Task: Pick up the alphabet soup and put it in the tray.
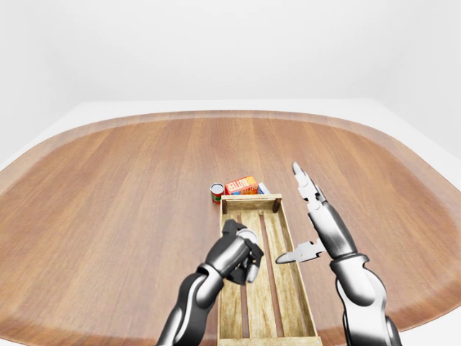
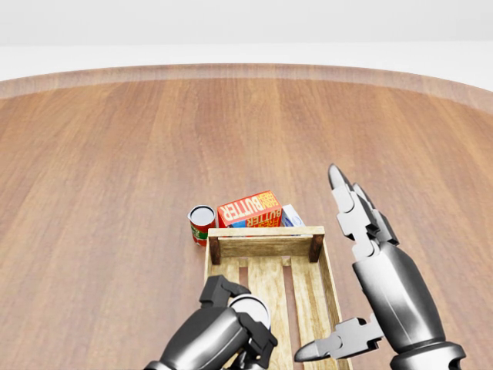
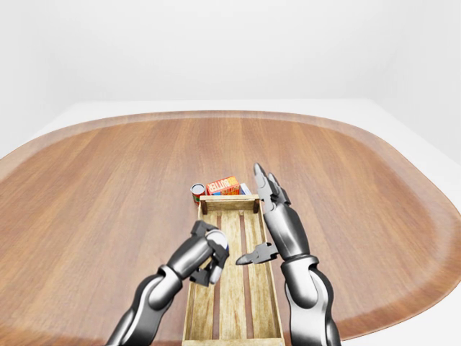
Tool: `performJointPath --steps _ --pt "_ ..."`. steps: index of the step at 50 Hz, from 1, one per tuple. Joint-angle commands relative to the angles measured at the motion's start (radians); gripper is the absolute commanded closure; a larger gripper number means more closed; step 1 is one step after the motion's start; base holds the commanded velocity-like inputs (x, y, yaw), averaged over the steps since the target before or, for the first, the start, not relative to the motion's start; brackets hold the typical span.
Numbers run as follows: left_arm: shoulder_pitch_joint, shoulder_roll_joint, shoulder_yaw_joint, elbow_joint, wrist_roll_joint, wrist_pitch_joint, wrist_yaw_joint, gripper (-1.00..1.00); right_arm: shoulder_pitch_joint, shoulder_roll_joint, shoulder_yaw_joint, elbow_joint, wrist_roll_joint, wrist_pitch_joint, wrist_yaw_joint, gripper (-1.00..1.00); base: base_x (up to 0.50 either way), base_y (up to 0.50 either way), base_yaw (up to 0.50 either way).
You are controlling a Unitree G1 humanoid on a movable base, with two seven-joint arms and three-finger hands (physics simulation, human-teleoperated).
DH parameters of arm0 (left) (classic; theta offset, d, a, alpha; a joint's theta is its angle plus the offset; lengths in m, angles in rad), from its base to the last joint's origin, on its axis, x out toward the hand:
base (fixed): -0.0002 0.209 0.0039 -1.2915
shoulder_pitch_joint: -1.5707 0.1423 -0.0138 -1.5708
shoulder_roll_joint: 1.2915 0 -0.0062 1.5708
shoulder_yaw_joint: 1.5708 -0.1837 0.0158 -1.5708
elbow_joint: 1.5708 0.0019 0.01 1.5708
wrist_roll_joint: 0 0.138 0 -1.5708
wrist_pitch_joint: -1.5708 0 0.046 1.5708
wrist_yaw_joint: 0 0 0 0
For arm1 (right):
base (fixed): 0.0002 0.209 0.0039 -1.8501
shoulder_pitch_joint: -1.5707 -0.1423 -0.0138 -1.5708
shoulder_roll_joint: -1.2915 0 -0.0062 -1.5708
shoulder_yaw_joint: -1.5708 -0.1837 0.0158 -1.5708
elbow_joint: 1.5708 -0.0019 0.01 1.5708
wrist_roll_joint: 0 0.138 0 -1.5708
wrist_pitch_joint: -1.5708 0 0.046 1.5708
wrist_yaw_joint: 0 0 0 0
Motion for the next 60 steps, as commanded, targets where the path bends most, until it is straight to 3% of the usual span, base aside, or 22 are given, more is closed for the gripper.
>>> performJointPath --steps 1,36,60 --pt "0.000 -0.001 -0.006 -0.009 -0.016 0.000 0.009 0.98 -0.002 -0.001 0.002 0.002 0.000 0.000 -0.001 -0.98 0.00 0.00 0.00" --pt "0.001 -0.001 -0.013 0.012 -0.004 0.000 0.024 0.98 0.001 -0.001 -0.002 -0.002 0.000 0.000 0.003 -0.98 0.00 0.00 0.00" --pt "-0.017 -0.004 -0.010 0.019 0.040 0.000 -0.005 0.98 0.004 0.000 0.003 0.004 0.003 0.000 -0.002 -0.98 0.00 0.00 0.00"
